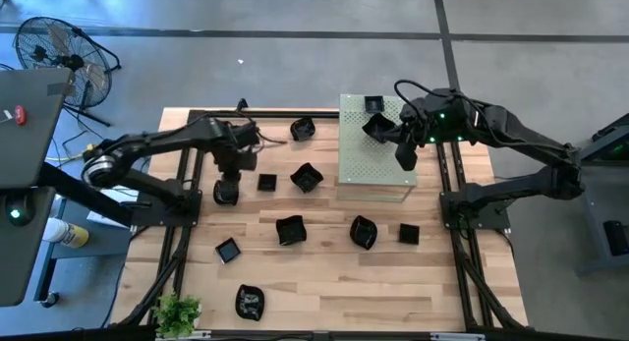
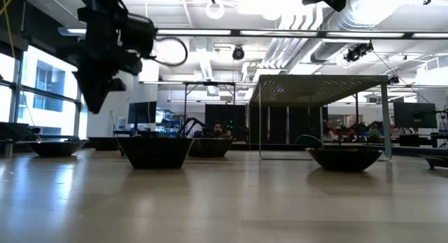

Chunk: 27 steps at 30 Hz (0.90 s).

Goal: Pick & Place Mini shaped plates
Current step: Put the black leaf-shaped plate on the shelf

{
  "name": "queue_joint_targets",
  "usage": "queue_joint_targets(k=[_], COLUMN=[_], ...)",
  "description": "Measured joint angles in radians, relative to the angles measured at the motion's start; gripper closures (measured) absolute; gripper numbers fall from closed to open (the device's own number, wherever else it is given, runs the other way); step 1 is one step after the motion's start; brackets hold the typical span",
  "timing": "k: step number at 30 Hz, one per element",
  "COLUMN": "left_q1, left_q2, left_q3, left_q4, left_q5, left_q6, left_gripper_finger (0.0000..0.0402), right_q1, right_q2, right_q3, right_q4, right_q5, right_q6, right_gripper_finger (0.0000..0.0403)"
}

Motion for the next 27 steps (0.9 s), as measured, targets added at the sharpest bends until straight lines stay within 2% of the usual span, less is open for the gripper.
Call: queue_joint_targets(k=[4, 13, 22, 27], left_q1=[-0.011, -0.011, -0.011, -0.01], left_q2=[0.053, 0.106, 0.185, 0.229], left_q3=[-0.002, -0.003, -0.003, -0.036], left_q4=[0.002, 0.039, 0.049, 0.11], left_q5=[-0.026, -0.056, -0.088, -0.109], left_q6=[0.167, 0.272, 0.383, 0.433], left_gripper_finger=[0.0341, 0.0338, 0.0268, 0.0265], right_q1=[0.0, 0.0, 0.0, 0.0], right_q2=[0.0, 0.0, 0.0, 0.0], right_q3=[0.0, 0.0, 0.0, 0.0], right_q4=[0.0, 0.0, 0.005, 0.017], right_q5=[-0.015, -0.015, -0.015, -0.016], right_q6=[0.0, -0.017, -0.027, -0.042], right_gripper_finger=[0.0398, 0.0395, 0.0394, 0.0397])
